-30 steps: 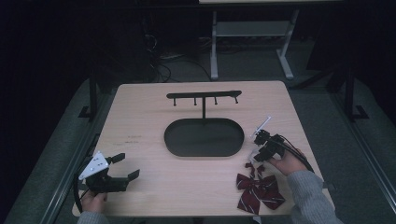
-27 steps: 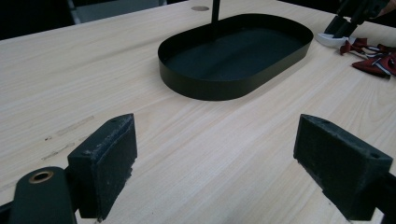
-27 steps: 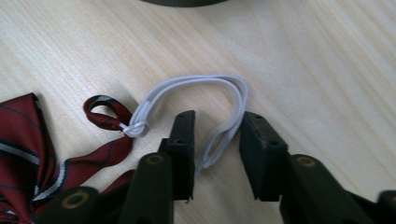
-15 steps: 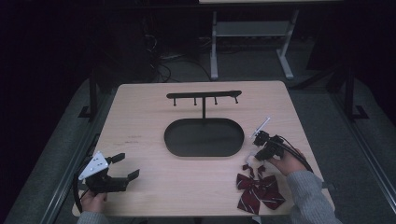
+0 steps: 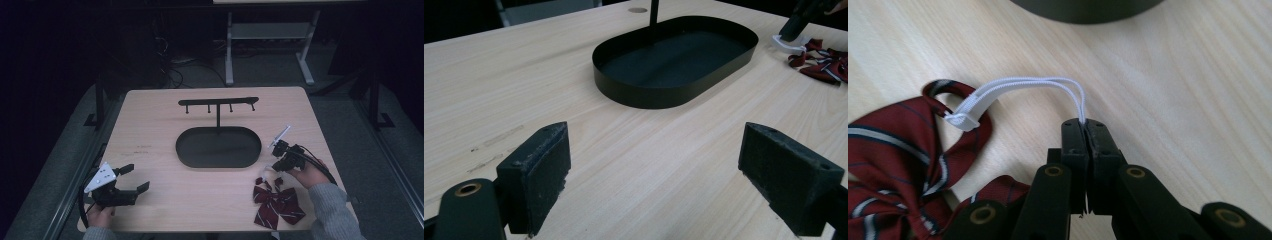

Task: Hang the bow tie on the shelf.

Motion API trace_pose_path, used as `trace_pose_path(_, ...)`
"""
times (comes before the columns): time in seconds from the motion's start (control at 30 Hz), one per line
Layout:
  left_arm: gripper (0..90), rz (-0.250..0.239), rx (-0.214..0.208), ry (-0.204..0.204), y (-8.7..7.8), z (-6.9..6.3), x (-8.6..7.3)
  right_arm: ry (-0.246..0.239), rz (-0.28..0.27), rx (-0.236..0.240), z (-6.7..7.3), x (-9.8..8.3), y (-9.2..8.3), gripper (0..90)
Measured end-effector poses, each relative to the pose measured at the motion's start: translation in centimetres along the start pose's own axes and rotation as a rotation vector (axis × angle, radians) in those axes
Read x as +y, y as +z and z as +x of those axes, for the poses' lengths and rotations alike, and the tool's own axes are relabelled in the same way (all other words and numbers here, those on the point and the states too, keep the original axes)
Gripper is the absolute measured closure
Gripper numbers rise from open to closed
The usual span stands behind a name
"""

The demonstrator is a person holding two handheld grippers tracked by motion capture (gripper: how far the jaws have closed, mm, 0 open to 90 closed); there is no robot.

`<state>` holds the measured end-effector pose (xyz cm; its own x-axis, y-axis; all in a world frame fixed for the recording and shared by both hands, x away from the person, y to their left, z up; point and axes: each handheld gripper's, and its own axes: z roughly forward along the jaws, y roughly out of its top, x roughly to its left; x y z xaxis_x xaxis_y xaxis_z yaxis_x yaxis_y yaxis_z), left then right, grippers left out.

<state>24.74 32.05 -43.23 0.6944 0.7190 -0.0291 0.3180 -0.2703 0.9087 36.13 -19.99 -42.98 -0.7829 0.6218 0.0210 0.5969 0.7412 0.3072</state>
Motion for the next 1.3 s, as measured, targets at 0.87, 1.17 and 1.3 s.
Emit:
trace_pose_path(0.87,13.1,-0.011,-0.001,-0.014,0.0,0.0,-0.1,-0.136,-0.084,0.027,1.9,1.1,-5.2,87.5)
trace_pose_path(1.17,13.1,-0.012,-0.002,-0.014,0.0,0.0,0.0,-0.18,-0.098,0.026,2.6,1.6,-6.6,87.5)
trace_pose_path(1.3,13.1,-0.011,-0.004,-0.012,0.0,0.0,-0.1,-0.196,-0.104,0.025,2.8,1.7,-7.1,87.5)
